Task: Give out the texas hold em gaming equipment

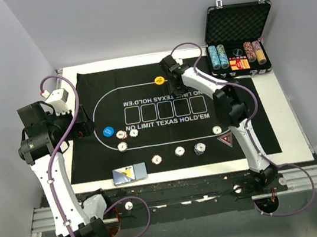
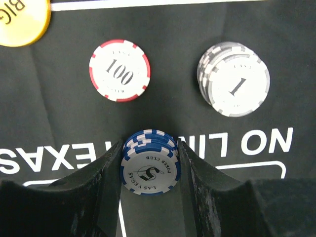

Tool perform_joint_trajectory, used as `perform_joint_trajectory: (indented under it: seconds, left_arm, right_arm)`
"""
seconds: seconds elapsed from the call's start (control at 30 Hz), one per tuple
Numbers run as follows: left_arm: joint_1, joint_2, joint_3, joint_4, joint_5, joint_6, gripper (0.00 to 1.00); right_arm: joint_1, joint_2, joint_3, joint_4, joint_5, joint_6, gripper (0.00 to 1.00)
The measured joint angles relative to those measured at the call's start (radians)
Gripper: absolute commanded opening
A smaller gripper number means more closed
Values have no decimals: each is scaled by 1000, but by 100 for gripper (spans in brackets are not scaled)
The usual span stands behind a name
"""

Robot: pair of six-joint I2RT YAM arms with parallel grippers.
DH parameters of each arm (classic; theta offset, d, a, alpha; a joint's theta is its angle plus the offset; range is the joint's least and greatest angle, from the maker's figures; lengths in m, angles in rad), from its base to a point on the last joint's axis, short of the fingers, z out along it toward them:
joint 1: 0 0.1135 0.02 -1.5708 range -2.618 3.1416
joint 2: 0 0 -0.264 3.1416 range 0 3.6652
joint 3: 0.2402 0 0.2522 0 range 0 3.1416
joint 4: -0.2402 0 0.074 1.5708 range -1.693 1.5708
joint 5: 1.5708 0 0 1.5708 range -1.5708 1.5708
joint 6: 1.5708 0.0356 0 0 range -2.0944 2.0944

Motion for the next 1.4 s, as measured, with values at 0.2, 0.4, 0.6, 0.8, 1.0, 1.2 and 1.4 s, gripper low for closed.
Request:
perform_joint_trajectory:
  seconds: [0.2,0.4,0.6,0.8,1.0,1.2,1.4]
  left_arm:
    - [5,2,0,0,0,3,99]
    - [5,2,0,0,-1,3,99]
    - [5,2,1,0,-1,3,99]
    - [5,-8,1,0,-1,3,99]
    - [5,-24,1,-1,-1,3,99]
    - [5,-34,1,-1,0,1,99]
    - [5,-40,1,-1,0,-9,99]
  right_arm:
    - [-18,47,71,-22,-6,-11,62]
    - [-22,47,71,-23,-8,-16,86]
    - [-22,21,59,-47,-9,-18,88]
    - [-5,-268,-192,-33,-23,3,95]
    - [84,-732,-581,19,-50,50,100]
    - [166,-938,-898,19,-54,126,100]
    - [240,-998,-1067,-20,-54,203,100]
